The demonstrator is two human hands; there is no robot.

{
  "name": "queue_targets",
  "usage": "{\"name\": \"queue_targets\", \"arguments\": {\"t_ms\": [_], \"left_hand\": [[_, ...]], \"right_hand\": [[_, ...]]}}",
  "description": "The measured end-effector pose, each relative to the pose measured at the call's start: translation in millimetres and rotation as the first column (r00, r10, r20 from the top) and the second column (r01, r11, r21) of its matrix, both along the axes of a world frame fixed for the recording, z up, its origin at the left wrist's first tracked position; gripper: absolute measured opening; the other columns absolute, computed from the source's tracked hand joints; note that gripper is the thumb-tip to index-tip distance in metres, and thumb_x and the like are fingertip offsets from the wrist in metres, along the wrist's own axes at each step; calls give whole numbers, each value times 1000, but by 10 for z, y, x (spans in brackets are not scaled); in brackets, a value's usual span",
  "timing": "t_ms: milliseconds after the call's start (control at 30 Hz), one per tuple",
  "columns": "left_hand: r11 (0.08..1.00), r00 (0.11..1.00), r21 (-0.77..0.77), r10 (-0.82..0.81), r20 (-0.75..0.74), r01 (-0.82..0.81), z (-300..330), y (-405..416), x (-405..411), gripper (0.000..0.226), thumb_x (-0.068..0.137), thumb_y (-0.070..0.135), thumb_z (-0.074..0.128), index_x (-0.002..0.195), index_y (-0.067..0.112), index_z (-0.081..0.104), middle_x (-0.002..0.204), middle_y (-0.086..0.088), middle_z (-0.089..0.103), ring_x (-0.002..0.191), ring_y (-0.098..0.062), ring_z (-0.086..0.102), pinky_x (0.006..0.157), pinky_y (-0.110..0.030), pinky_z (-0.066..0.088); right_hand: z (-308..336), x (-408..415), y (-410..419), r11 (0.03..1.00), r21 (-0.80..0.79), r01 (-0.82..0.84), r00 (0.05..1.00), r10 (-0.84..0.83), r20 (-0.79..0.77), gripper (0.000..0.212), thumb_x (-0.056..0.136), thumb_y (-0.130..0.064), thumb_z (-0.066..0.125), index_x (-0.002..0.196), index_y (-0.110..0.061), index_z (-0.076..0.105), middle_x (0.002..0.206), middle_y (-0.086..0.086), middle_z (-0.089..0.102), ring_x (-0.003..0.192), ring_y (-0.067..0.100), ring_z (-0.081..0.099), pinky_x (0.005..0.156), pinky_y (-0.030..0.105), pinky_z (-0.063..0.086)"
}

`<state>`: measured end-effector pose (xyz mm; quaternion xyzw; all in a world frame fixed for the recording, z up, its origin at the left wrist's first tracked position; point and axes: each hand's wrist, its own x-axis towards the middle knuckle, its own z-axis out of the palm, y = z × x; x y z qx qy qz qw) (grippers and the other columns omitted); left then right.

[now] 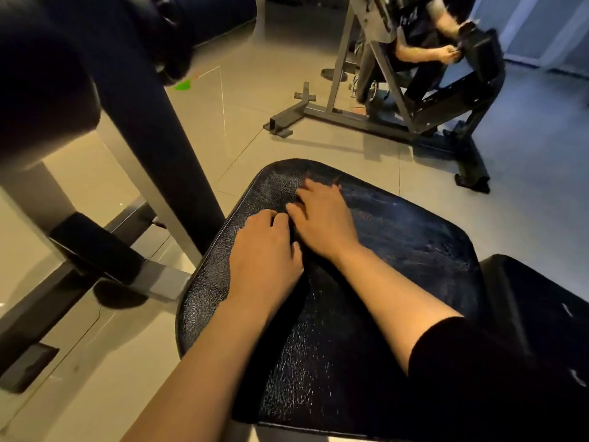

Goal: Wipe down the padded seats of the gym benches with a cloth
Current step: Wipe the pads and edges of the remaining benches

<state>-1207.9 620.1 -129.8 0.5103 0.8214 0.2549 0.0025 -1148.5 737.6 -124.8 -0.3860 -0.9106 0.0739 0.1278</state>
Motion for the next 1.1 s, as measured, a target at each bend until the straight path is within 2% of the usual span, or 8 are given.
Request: {"name": "queue_targets", "arguments": {"t_ms": [133, 233, 367, 500, 600, 667, 900, 1100], "left_hand": [[999, 998, 20, 49, 27, -50, -5, 29, -112, 31, 87, 21, 56, 115, 7, 57, 118, -11, 55, 111, -29, 49, 91, -37, 40], [1000, 999, 17, 24, 25, -24, -25, 0, -173, 41, 88, 27, 58, 126, 10, 55, 131, -6, 51, 121, -24, 45, 100, -35, 38], [999, 999, 33, 26, 19, -26, -10, -60, -253, 41, 90, 31, 57, 127, 13, 53, 133, -2, 49, 125, -20, 41, 100, -30, 37], [998, 998, 22, 60, 7, -60, -5, -77, -373, 39, 90, 32, 55, 124, 13, 54, 132, -2, 49, 123, -20, 42, 96, -30, 39], [998, 998, 24, 63, 4, -63, 4, -50, -375, 34, 88, 30, 56, 118, 13, 56, 125, -2, 52, 118, -20, 45, 94, -30, 40], [998, 998, 22, 65, -12, -65, 12, -20, -347, 28, 87, 28, 57, 110, 13, 58, 117, -3, 55, 111, -21, 48, 90, -31, 41], [998, 998, 13, 59, -1, -59, 50, 99, -127, 23, 83, 23, 61, 100, 8, 60, 106, -11, 58, 102, -28, 54, 87, -37, 42], [1000, 1000, 9, -16, 23, 16, 64, 135, 136, 33, 90, 28, 53, 119, 12, 56, 124, -4, 54, 116, -23, 48, 96, -34, 39]], "right_hand": [[7, -70, 42, 984, 18, -177, 981, 175, 81, 49, 104, -38, 30, 148, -18, 37, 159, 1, 26, 147, 19, 19, 119, 40, 3], [-56, 193, 433, 1000, 25, 17, 993, -19, 114, 49, 104, -41, 28, 148, -22, 36, 158, -2, 26, 147, 20, 17, 119, 49, 6], [-111, 190, 636, 959, -11, 282, 955, -280, 97, 50, 102, -38, 28, 144, -14, 41, 155, 7, 32, 144, 31, 22, 118, 46, 17], [-51, -293, 422, 993, 3, 116, 989, -116, 97, 50, 102, -36, 29, 146, -12, 37, 153, 10, 35, 142, 30, 26, 117, 50, 19], [-16, -649, 224, 997, 4, -83, 990, 82, 111, 55, 103, -37, 30, 153, -16, 22, 158, 6, 27, 146, 27, 20, 120, 49, 12], [-7, -749, 180, 990, 7, -141, 984, 139, 108, 51, 103, -35, 31, 152, -18, 26, 158, 2, 26, 146, 24, 18, 120, 47, 9], [-18, -623, 283, 992, -42, -121, 990, 124, 75, 46, 105, -33, 29, 150, -22, 32, 159, -1, 25, 147, 21, 14, 120, 42, 8], [-114, -317, 555, 999, -38, 31, 997, -28, 78, 48, 102, -35, 27, 146, -19, 39, 155, 2, 33, 143, 26, 24, 118, 47, 19]]}}
